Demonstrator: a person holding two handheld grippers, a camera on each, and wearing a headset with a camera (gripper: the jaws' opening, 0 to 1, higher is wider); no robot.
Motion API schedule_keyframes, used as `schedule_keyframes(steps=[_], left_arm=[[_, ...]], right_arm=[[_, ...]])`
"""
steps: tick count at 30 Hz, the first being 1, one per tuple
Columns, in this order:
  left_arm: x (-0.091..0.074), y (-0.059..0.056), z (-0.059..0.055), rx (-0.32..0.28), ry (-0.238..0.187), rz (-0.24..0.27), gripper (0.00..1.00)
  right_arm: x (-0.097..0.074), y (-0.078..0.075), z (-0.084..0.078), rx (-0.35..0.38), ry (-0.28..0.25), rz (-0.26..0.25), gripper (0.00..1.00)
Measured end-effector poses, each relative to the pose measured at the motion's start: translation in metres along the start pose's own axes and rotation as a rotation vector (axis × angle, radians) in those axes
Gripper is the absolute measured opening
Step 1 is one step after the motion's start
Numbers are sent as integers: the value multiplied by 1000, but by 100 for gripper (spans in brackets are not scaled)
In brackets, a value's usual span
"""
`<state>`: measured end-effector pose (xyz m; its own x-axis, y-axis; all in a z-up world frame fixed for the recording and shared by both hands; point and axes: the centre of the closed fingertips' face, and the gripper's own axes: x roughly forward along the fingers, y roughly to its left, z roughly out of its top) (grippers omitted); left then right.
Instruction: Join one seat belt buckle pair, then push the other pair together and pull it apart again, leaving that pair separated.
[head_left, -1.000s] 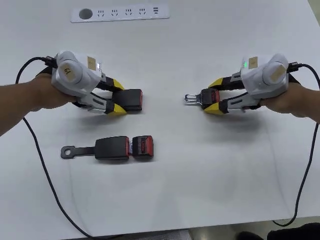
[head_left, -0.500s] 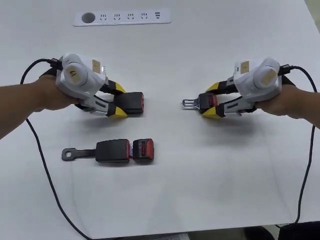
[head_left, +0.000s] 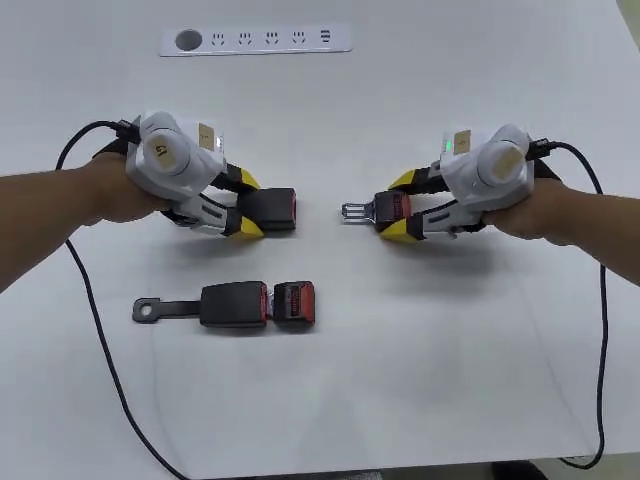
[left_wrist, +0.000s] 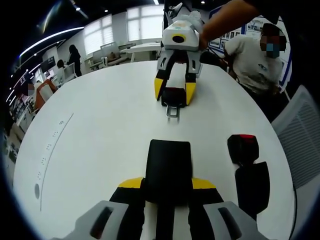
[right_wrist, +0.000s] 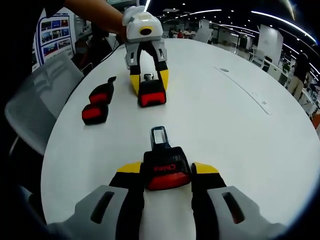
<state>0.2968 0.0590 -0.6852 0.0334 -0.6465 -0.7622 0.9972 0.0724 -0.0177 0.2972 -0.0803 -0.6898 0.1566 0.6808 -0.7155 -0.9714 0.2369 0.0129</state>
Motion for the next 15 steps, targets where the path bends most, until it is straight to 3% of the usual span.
schedule_keyframes(steps=[8, 11, 13, 15], left_arm=[[1, 0, -1, 24, 16, -14, 34], [0, -2, 3, 20, 13, -14, 34], [1, 3, -4, 20, 12, -14, 34], [0, -2, 2, 21, 13, -14, 34]], right_arm=[[12, -1, 9, 4, -19, -5, 34], [18, 7, 14, 1, -29, -3, 34], [23, 8, 17, -2, -30, -3, 34], [25, 9, 19, -4, -33, -3, 34]])
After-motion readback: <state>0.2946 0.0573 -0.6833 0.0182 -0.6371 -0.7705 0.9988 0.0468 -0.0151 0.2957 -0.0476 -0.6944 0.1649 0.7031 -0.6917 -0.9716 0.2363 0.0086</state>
